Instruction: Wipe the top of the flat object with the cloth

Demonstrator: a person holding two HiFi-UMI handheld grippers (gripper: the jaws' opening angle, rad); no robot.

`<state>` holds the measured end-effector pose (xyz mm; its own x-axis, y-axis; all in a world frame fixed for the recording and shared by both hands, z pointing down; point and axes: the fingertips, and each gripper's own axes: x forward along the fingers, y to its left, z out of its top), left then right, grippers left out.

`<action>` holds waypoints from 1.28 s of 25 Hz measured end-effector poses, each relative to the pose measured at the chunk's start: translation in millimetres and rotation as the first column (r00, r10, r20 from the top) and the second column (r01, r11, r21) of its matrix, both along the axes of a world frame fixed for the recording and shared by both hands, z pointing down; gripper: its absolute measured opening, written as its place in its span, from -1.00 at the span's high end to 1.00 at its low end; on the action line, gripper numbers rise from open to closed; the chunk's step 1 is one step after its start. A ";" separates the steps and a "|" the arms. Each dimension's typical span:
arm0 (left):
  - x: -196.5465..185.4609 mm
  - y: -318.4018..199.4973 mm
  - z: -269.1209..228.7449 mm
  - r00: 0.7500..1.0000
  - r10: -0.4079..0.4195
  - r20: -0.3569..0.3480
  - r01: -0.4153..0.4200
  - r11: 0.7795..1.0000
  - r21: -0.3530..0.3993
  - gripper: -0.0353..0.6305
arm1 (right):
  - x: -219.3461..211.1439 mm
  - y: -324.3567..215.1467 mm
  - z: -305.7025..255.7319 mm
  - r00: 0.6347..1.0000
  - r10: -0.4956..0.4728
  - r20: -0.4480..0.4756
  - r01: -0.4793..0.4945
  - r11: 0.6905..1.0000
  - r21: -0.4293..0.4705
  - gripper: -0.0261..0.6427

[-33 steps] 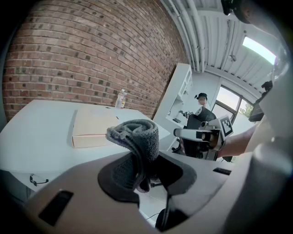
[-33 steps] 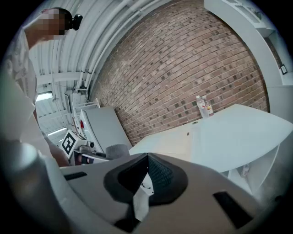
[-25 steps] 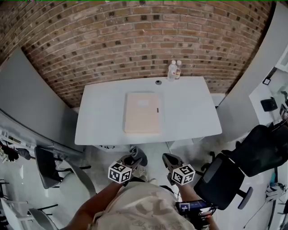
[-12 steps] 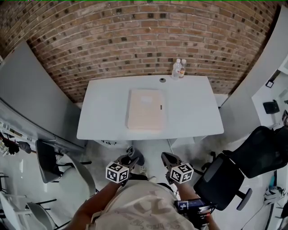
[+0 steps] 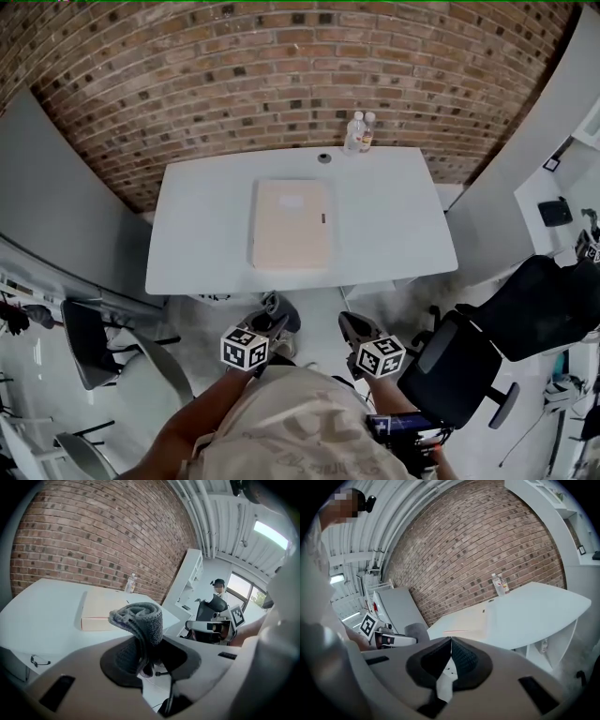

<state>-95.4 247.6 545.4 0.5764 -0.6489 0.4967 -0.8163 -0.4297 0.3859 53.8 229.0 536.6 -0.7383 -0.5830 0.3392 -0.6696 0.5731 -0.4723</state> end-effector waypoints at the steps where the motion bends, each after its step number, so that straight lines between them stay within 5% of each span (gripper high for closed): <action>1: 3.5 -5.2 1.3 1.000 0.016 -0.002 -0.016 1.000 -0.001 0.56 | 2.1 -3.7 1.4 1.000 0.011 -0.002 -0.011 1.000 -0.004 0.86; 21: -22.0 -154.1 -4.7 0.987 0.147 -0.069 -0.146 0.989 0.021 0.56 | -32.4 -133.2 3.3 0.990 0.097 -0.099 -0.100 0.995 -0.022 0.86; 32: -74.3 -215.0 -8.4 0.994 0.087 -0.060 -0.085 0.996 0.039 0.56 | -75.9 -198.3 -3.1 0.990 0.055 -0.127 -0.053 0.998 0.022 0.86</action>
